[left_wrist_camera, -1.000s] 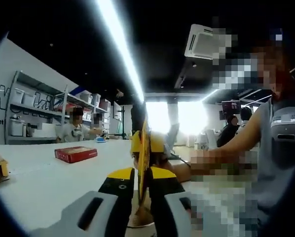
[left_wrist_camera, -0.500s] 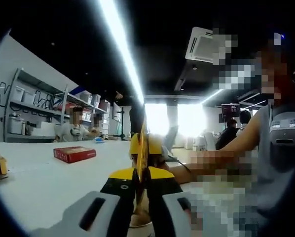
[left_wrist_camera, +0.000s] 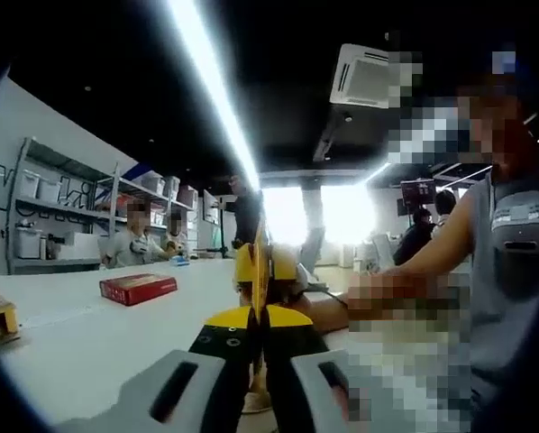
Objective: Tear open the coffee pouch, take out the coffee, and pour the coffee from the pouch into the cup
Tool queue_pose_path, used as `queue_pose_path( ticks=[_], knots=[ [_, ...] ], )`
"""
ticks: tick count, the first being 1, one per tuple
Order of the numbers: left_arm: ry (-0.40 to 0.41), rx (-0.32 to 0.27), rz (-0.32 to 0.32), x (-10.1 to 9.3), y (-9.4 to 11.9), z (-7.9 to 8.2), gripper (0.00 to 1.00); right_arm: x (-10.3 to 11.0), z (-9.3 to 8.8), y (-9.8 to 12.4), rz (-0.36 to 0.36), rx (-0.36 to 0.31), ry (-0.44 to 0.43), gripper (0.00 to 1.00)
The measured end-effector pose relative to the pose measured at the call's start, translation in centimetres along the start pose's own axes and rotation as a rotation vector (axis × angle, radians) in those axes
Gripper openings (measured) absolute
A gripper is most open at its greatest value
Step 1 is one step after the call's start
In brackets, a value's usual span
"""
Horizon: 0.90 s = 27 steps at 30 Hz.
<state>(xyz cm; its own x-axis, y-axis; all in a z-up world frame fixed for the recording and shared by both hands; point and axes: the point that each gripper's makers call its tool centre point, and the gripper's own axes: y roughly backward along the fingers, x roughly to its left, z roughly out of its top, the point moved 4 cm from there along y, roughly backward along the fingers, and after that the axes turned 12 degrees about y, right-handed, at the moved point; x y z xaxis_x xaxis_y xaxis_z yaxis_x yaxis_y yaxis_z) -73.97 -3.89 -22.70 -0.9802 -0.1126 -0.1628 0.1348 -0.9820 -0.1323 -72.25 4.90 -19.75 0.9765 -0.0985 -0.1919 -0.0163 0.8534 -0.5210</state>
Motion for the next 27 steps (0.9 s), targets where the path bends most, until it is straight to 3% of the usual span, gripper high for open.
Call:
queue_pose_path(
  ticks=[5, 13, 27],
  knots=[
    [0.013, 0.002, -0.004, -0.2, -0.1, -0.1, 0.06, 0.3, -0.3, -0.2, -0.007, 0.021, 0.010, 0.19],
    [0.022, -0.018, 0.001, 0.2, 0.1, 0.2, 0.07, 0.6, -0.1, -0.1, -0.031, 0.025, 0.033, 0.09],
    [0.060, -0.024, 0.004, 0.1, 0.1, 0.3, 0.15, 1.1, -0.3, -0.5, -0.031, 0.053, 0.026, 0.08]
  ],
)
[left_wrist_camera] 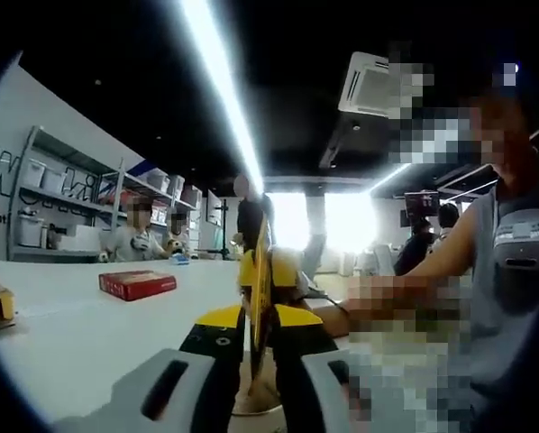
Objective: Tear open the coffee pouch, take out the coffee, and pour the coffee from the pouch into the cup
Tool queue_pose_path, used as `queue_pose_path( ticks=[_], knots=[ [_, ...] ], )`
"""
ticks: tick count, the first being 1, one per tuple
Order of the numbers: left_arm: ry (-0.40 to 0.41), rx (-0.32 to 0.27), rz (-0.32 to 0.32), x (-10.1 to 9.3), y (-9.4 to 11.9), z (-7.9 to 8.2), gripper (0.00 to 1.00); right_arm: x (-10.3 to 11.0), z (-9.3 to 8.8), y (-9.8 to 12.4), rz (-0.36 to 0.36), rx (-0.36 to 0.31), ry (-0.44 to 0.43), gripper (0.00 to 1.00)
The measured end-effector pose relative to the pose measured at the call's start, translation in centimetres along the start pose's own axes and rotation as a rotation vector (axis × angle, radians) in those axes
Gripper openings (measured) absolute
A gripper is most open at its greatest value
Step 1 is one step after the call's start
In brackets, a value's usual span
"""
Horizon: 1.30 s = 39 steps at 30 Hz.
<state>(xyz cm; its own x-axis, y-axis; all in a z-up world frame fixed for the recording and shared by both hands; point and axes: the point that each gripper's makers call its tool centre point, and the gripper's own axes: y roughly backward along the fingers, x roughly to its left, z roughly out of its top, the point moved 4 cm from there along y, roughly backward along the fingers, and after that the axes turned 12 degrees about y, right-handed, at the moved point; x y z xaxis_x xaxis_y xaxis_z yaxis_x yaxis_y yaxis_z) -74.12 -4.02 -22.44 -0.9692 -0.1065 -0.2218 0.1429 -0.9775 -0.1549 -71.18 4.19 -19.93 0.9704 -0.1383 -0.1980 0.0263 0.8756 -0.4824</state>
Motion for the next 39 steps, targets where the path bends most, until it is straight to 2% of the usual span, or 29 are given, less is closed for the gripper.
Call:
queue_pose_path(
  ticks=[3, 14, 30, 34, 39],
  knots=[
    [0.002, -0.007, -0.002, 0.0, 0.1, 0.1, 0.15, -0.9, -0.4, 0.4, 0.001, 0.026, 0.002, 0.08],
    [-0.015, -0.001, 0.000, -0.1, 0.0, 0.0, 0.11, -2.6, -0.6, 1.0, 0.004, 0.038, 0.036, 0.08],
    [-0.070, 0.006, -0.011, -0.5, 0.1, -0.1, 0.04, -2.6, -0.7, 1.2, 0.011, 0.039, 0.039, 0.08],
    [-0.031, 0.001, -0.020, -0.5, 0.0, -0.1, 0.05, -2.5, -0.7, 1.2, 0.013, 0.037, 0.039, 0.08],
    [-0.005, -0.016, -0.016, -0.3, 0.0, 0.2, 0.13, -2.3, -0.6, 1.1, 0.006, 0.036, 0.036, 0.08]
  ],
)
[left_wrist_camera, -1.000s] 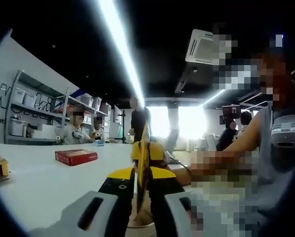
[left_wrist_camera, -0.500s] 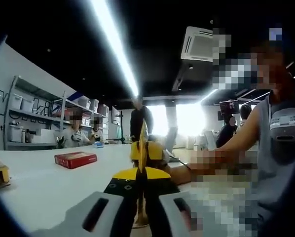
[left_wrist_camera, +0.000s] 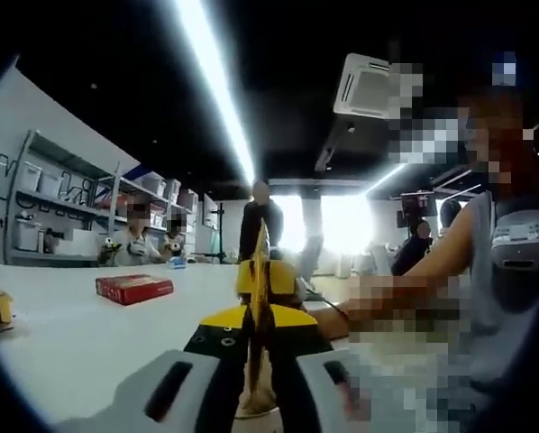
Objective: Tear open the coffee pouch, take out the coffee, and pour the coffee from the pouch into the cup
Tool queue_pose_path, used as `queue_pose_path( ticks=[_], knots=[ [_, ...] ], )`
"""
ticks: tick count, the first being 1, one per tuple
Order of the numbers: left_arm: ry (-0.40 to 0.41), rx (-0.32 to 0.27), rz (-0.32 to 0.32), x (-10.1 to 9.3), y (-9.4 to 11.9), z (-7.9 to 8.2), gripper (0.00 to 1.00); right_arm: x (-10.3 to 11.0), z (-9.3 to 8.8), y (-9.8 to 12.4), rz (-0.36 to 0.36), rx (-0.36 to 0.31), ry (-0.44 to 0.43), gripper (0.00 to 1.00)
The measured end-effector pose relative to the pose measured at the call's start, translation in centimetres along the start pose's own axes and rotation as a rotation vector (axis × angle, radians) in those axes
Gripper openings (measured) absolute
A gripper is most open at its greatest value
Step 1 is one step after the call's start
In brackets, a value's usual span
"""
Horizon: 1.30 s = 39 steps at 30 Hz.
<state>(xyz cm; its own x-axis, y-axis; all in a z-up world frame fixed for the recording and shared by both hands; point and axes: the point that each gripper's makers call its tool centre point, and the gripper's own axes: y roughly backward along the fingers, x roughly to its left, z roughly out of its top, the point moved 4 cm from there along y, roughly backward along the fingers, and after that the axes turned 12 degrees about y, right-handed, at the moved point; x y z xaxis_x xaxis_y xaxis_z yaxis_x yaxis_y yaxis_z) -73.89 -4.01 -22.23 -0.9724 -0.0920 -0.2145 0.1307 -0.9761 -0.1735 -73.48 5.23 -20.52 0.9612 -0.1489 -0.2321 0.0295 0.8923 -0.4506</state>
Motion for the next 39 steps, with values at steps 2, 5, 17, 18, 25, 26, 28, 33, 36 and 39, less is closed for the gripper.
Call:
queue_pose_path(
  ticks=[2, 5, 17, 18, 25, 26, 28, 33, 36, 39],
  knots=[
    [0.004, -0.003, 0.002, 0.0, 0.1, 0.1, 0.13, 0.0, 0.0, 0.0, 0.002, 0.002, -0.001, 0.08],
    [0.001, -0.007, 0.001, 0.0, 0.1, 0.2, 0.13, 0.1, -0.1, -0.1, 0.005, 0.006, 0.000, 0.08],
    [-0.037, 0.007, 0.005, -0.1, 0.0, -0.1, 0.05, 0.4, -0.2, -0.2, 0.006, 0.011, -0.003, 0.08],
    [-0.036, 0.009, 0.004, -0.1, 0.0, -0.1, 0.04, 0.4, -0.2, -0.2, 0.008, 0.011, -0.003, 0.08],
    [-0.001, -0.009, -0.017, -0.2, 0.0, 0.1, 0.13, 0.5, -0.1, -0.2, 0.006, 0.005, -0.005, 0.08],
    [0.002, -0.015, -0.023, -0.3, -0.1, 0.2, 0.15, 0.5, -0.2, -0.2, 0.006, 0.009, -0.004, 0.08],
    [0.005, -0.014, -0.023, -0.2, -0.1, 0.2, 0.15, 0.7, -0.3, -0.3, 0.012, 0.016, -0.002, 0.08],
    [-0.008, 0.003, -0.019, -0.3, -0.3, -0.2, 0.16, 0.7, -0.4, -0.4, 0.016, 0.020, -0.001, 0.08],
    [-0.018, 0.016, -0.023, -0.4, -0.5, -0.5, 0.15, 0.7, -0.4, -0.3, 0.018, 0.020, 0.000, 0.08],
    [-0.042, 0.036, -0.010, -0.3, -0.7, -0.9, 0.11, 0.6, -0.4, -0.3, 0.019, 0.018, 0.000, 0.08]
  ],
)
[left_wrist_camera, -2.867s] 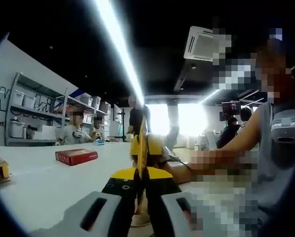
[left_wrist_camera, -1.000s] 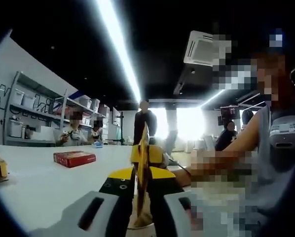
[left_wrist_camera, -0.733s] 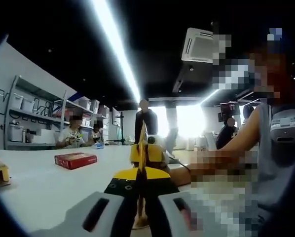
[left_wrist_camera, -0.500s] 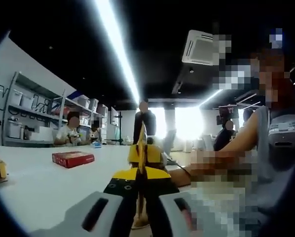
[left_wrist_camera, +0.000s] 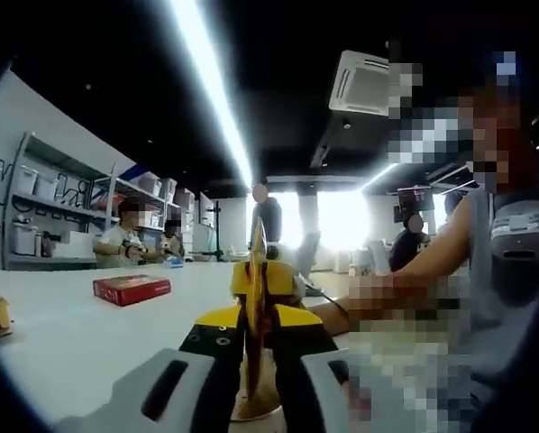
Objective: Tear open the coffee pouch, take out the coffee, and pour the coffee from the pouch into the cup
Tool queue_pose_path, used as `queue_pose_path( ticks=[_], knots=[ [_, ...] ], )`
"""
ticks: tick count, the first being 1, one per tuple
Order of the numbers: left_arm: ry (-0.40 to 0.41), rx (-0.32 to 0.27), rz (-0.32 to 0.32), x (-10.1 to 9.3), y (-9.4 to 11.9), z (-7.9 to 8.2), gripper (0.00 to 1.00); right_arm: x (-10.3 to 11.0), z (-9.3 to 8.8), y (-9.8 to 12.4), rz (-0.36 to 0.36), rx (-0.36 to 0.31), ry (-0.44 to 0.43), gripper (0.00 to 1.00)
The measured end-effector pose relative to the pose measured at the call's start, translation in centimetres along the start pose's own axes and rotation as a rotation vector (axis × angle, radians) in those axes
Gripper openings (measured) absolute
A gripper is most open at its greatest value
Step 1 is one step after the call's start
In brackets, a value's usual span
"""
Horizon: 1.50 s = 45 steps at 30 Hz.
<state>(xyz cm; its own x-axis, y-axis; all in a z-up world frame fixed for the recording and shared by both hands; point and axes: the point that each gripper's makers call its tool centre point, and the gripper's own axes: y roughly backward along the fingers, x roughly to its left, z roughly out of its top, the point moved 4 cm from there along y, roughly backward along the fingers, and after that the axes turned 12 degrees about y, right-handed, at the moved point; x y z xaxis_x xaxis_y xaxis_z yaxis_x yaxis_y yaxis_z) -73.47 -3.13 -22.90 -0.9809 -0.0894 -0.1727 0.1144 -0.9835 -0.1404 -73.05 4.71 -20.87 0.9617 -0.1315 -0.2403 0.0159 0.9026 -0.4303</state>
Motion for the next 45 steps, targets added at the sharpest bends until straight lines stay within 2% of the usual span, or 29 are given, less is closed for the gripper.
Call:
queue_pose_path(
  ticks=[6, 12, 15, 19, 22, 26, 33, 38, 42, 45],
  knots=[
    [-0.012, 0.005, 0.001, 0.0, 0.1, 0.0, 0.06, 0.0, 0.0, 0.0, 0.005, 0.002, 0.001, 0.08],
    [-0.009, 0.010, 0.001, 0.1, 0.1, 0.1, 0.05, 0.0, 0.0, 0.0, 0.006, 0.003, 0.002, 0.08],
    [0.016, 0.003, -0.006, 0.2, 0.1, 0.1, 0.07, 0.0, 0.0, 0.0, 0.006, 0.002, 0.003, 0.08],
    [0.024, -0.019, -0.008, 0.2, 0.2, 0.5, 0.14, 0.1, 0.2, 0.0, -0.003, -0.004, 0.005, 0.08],
    [0.023, -0.043, -0.001, 0.5, 0.4, 0.9, 0.14, 0.0, 0.2, 0.0, -0.007, -0.002, 0.004, 0.07],
    [0.007, -0.058, 0.004, 0.5, 0.5, 1.1, 0.13, 0.0, 0.0, 0.0, -0.003, 0.008, 0.005, 0.07],
    [-0.045, -0.042, 0.007, 0.3, 0.3, 1.0, 0.06, -0.4, -0.1, 0.1, -0.002, 0.011, 0.006, 0.07],
    [-0.032, -0.030, 0.003, 0.2, 0.4, 0.9, 0.04, -0.4, -0.2, 0.1, 0.003, 0.017, 0.006, 0.07],
    [-0.027, -0.037, 0.000, 0.2, 0.3, 0.9, 0.05, -0.3, -0.2, 0.1, 0.002, 0.013, 0.006, 0.07],
    [-0.030, -0.048, 0.006, 0.3, 0.3, 1.0, 0.11, -0.2, 0.0, 0.1, -0.001, 0.008, 0.006, 0.07]
  ],
)
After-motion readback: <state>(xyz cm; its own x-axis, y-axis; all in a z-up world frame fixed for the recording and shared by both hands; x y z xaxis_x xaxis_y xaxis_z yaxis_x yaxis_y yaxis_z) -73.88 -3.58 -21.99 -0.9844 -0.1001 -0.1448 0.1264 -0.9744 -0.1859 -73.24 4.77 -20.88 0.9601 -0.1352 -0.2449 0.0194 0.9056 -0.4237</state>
